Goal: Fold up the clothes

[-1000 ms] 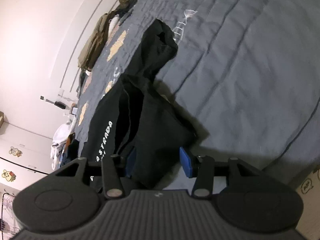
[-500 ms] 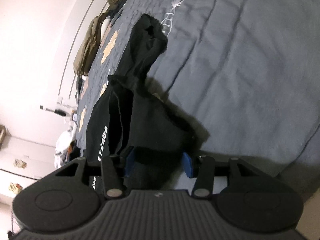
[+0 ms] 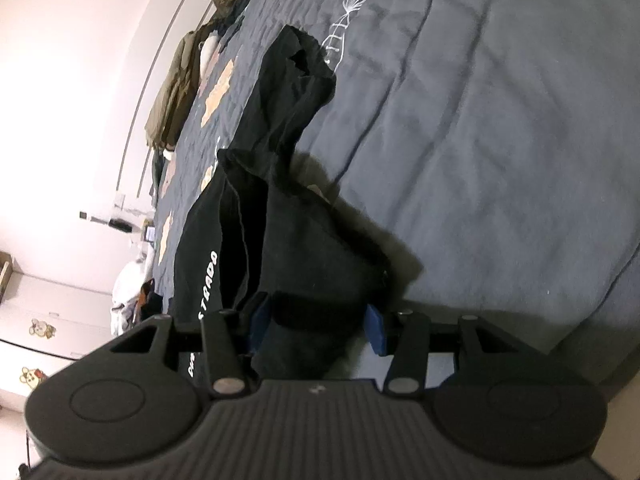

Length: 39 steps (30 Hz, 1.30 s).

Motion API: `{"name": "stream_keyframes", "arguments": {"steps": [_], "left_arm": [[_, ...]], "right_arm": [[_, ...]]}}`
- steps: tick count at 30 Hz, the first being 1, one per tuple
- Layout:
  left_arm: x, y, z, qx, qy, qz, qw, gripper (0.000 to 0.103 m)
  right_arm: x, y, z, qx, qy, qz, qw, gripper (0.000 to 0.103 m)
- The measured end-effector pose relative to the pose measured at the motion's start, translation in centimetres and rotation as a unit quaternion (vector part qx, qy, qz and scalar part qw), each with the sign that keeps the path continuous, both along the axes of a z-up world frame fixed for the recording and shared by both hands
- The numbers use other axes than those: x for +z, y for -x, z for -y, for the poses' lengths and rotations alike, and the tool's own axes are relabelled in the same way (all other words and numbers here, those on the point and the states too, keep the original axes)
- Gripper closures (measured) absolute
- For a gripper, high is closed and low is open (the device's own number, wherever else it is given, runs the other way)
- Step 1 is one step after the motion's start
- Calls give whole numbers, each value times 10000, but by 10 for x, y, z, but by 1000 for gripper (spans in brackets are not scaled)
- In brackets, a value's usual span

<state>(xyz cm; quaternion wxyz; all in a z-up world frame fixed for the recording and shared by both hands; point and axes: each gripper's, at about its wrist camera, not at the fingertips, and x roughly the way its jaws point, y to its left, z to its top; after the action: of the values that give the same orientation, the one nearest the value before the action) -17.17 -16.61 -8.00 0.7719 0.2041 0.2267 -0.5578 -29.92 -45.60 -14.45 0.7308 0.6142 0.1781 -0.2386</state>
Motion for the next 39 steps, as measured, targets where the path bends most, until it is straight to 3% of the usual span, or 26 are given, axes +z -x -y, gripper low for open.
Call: {"name": "stream_keyframes", "arguments": {"steps": [12, 21, 24, 26, 29, 31, 39], "left_arm": [[-16, 17, 56, -817, -290, 1106, 9901, 45], [-38, 26, 63, -1105, -582, 1614, 9790, 47], [-45, 21, 65, -1028, -690, 1782, 9762, 57], [-48, 18, 65, -1016, -762, 1816, 9751, 74], [-50, 14, 65, -1026, -829, 1770, 9753, 89], [-47, 10, 64, -1025, -824, 1687, 9769, 95], [-16, 5, 50, -1089, -487, 1388, 9831, 99]], "right_arm": [[6, -6, -1, 432, 496, -256, 9975, 53], [4, -6, 2, 280, 375, -192, 9987, 52], [4, -6, 3, 270, 400, -188, 9987, 53], [3, -6, 3, 259, 392, -181, 9987, 55], [6, -5, 4, 211, 477, -154, 9985, 67], [8, -3, 4, 166, 564, -129, 9982, 94], [40, 19, 7, -287, 955, 475, 9939, 100]]}}
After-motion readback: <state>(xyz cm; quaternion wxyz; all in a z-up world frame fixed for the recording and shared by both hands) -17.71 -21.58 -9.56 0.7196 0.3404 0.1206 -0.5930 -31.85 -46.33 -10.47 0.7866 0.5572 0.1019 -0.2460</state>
